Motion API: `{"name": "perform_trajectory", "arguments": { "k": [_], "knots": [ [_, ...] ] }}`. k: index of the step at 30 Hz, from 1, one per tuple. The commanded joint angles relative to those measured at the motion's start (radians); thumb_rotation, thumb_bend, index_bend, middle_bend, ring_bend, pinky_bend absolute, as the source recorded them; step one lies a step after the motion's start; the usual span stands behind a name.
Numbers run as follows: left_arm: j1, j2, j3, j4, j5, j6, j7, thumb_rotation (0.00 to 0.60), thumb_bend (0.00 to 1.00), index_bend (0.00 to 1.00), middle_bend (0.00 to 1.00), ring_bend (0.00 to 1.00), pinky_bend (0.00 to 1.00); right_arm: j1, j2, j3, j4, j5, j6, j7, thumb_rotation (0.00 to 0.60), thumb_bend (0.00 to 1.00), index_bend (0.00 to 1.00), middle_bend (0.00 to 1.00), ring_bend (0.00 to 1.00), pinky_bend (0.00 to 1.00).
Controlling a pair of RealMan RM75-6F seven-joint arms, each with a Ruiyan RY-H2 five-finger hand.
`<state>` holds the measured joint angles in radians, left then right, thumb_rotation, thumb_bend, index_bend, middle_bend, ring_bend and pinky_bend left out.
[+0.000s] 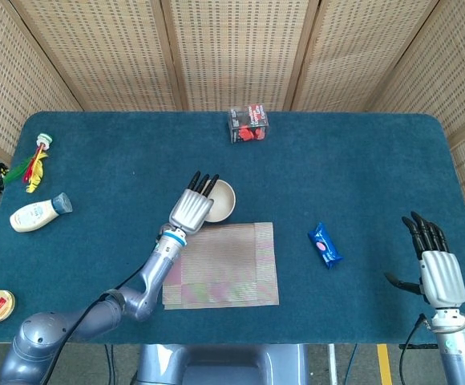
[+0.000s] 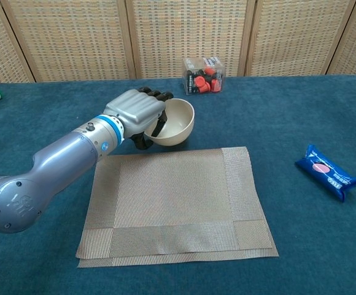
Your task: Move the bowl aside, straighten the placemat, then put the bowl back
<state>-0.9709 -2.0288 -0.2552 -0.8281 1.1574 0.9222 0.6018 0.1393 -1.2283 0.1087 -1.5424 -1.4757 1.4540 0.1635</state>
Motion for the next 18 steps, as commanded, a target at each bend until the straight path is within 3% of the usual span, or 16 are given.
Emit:
{"name": "perform_trajectory", "arguments": {
  "k": [1, 9, 18],
  "knots": [
    [0.005, 0.004, 0.004, 0.001, 0.005, 0.005, -0.007, 0.6, 0.5, 0.65, 0.0, 0.0, 0.0, 0.0, 0.0, -0.001, 0.0, -0.002, 0.0, -0.002, 0.6, 0.17, 0.0, 0.0, 0.0, 0.0],
    [0.045, 0.073, 0.013, -0.038, 0.028, 0.054, -0.038, 0.6, 0.5, 0.65, 0.0, 0.0, 0.0, -0.001, 0.001, -0.006, -0.006, -0.009, 0.003, -0.01, 0.6, 0.17, 0.0, 0.0, 0.0, 0.0],
    [0.153, 0.234, 0.05, -0.113, 0.042, 0.108, -0.097, 0.6, 0.49, 0.65, 0.0, 0.0, 0.0, -0.003, 0.0, -0.014, -0.02, -0.029, 0.012, -0.034, 0.6, 0.17, 0.0, 0.0, 0.0, 0.0]
  ]
}}
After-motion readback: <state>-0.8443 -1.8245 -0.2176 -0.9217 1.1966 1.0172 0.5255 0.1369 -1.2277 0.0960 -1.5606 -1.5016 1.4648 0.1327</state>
